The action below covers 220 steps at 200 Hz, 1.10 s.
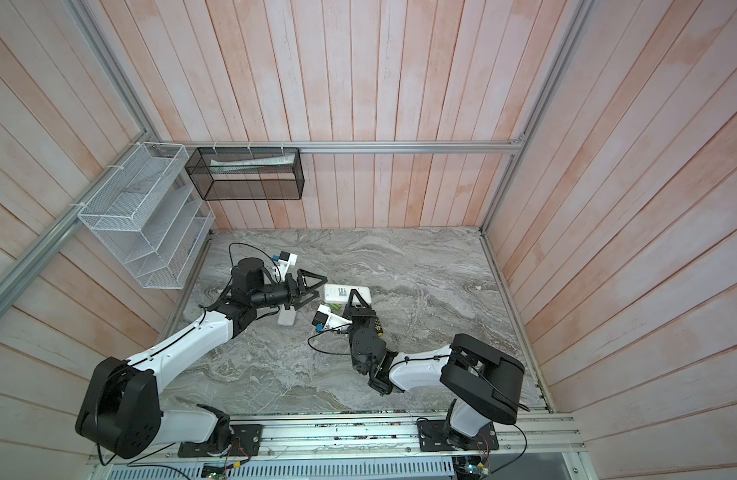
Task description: Unload the batteries from the remote control
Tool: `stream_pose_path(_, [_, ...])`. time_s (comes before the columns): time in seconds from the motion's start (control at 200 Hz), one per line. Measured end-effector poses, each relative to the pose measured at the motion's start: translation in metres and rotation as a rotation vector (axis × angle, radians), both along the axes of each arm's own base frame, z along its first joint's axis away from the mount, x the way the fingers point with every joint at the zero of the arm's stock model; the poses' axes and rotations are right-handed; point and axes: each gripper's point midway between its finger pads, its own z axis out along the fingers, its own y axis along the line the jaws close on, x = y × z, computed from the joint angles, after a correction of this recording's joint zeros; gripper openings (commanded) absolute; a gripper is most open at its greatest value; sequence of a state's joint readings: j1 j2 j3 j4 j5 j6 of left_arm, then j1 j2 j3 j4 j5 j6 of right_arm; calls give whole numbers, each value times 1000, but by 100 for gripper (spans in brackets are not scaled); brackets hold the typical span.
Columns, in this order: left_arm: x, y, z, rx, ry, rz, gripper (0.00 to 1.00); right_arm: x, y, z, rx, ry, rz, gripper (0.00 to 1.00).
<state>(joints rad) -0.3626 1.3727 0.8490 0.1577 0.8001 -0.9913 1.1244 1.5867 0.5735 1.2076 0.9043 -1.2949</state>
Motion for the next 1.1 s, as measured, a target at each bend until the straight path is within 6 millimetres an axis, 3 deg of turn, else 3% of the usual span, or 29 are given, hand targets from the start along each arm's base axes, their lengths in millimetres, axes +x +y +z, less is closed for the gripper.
stream_pose_path(0.15, [-3, -4, 3, -18, -6, -19, 81, -2, 2, 2, -20, -16, 4, 10])
stream_pose_path(0.535, [-22, -32, -7, -11, 22, -133, 70, -1, 6, 1, -37, -11, 8, 10])
stream_pose_path(0.695, [-24, -38, -12, -6, 39, -153, 58, -1, 8, 0, -50, -6, 16, 10])
stream_pose_path(1.1, [-22, -41, -5, -26, 28, -165, 29, 0, 11, -7, -72, 6, 21, 10])
